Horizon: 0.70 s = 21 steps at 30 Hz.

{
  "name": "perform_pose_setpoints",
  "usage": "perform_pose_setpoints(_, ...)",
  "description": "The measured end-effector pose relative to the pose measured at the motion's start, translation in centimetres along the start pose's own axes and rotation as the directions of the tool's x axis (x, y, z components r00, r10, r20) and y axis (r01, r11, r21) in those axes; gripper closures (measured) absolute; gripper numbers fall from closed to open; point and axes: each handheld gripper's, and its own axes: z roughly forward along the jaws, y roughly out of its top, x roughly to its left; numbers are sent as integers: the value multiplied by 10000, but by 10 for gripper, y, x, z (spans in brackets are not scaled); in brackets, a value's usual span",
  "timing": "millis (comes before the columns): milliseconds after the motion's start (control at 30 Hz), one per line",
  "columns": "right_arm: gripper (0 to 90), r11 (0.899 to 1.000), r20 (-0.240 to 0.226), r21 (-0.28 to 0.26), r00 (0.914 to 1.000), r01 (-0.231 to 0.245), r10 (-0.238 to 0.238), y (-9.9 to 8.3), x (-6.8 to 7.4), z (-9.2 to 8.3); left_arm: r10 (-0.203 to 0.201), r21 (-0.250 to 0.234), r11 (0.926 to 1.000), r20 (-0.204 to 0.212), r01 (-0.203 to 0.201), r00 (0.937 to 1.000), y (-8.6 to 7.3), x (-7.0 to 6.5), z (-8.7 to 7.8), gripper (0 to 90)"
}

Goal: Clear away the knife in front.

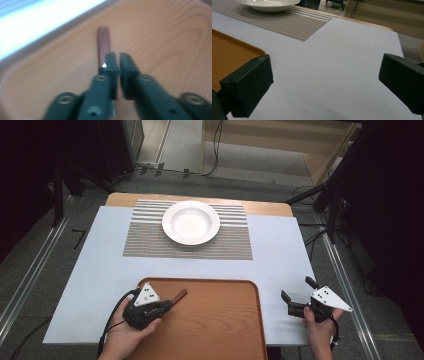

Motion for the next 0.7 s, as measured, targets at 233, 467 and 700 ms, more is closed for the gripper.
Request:
perform_pose_setpoints(233,0,10000,-6,11,10000,-9,9,0,0,0,494,986,9939,-64,-486,9988,0,-2,19,894)
perform_pose_setpoints(467,0,10000,0,20,10000,2,-2,0,0,0,138,939,9955,-443,-96,9989,-5,15,11,894)
perform_pose_setpoints(700,0,10000,-13,16,10000,-14,14,0,0,0,-116,1006,9948,-550,171,9984,-13,30,1,894)
